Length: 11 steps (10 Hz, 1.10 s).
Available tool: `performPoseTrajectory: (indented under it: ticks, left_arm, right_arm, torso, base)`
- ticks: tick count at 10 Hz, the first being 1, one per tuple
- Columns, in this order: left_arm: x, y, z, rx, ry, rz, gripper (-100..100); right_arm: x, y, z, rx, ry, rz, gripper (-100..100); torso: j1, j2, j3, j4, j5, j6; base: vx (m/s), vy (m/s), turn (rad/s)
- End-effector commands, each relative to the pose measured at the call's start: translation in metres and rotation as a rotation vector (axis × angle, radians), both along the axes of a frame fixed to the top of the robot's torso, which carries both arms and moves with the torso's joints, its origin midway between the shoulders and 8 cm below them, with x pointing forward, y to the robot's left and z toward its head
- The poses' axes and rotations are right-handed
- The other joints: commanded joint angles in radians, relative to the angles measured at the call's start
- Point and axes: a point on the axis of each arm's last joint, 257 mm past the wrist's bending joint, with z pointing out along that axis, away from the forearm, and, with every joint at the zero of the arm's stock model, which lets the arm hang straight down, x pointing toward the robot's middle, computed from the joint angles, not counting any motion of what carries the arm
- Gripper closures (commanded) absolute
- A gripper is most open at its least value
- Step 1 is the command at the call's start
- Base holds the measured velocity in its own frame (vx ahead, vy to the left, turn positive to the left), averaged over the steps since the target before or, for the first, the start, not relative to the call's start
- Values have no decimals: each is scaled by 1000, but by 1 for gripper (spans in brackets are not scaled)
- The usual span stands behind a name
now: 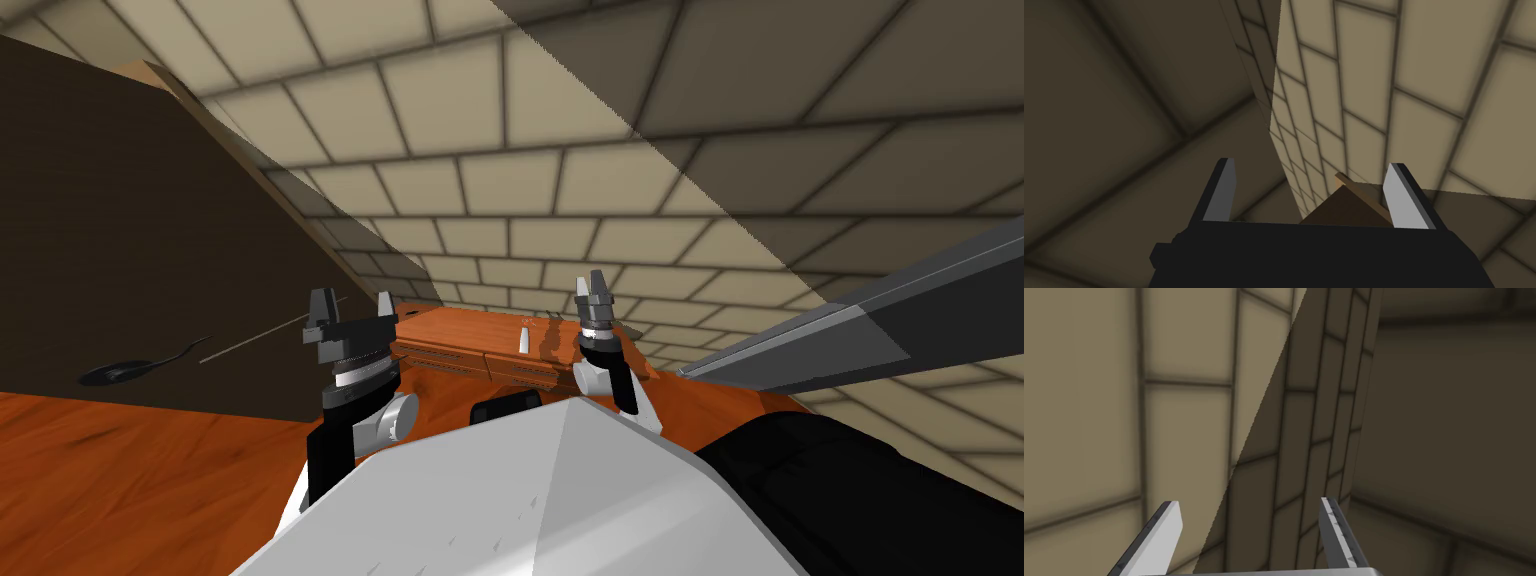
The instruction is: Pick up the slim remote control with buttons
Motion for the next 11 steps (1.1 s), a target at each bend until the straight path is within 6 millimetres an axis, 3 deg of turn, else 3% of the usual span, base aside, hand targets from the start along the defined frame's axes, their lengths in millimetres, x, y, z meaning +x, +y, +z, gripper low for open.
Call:
performPoseTrajectory:
  ticks: [1, 6, 7, 9, 10, 11]
  left_arm:
    - [0, 0, 0, 0, 0, 0, 0]
    - [0, 0, 0, 0, 0, 0, 0]
    - [0, 0, 0, 0, 0, 0, 0]
    - [0, 0, 0, 0, 0, 0, 0]
    - [0, 0, 0, 0, 0, 0, 0]
    - [0, 0, 0, 0, 0, 0, 0]
  right_arm:
    - [6, 7, -10, -52, 33, 9, -100]
    - [26, 30, -60, -238, 171, 28, -100]
    - [26, 31, -60, -246, 172, 25, -100]
    - [35, 41, -91, -341, 244, 37, -100]
    - [35, 43, -92, -358, 246, 33, -100]
    - [38, 47, -110, -411, 284, 40, -100]
  torso:
    - [0, 0, 0, 0, 0, 0]
    - [-5, 3, 2, 1, -1, 0]
    - [-5, 4, 2, 1, -1, 0]
    - [-3, 2, 1, 1, -1, 0]
    - [-3, 3, 2, 1, -1, 0]
    - [-3, 2, 2, 1, -1, 0]
  base:
    - [-26, -21, 6]
    - [-52, -59, 42]
    - [-36, -46, 30]
    - [-41, -41, 90]
    - [-38, -35, 42]
    - [-35, -44, 90]
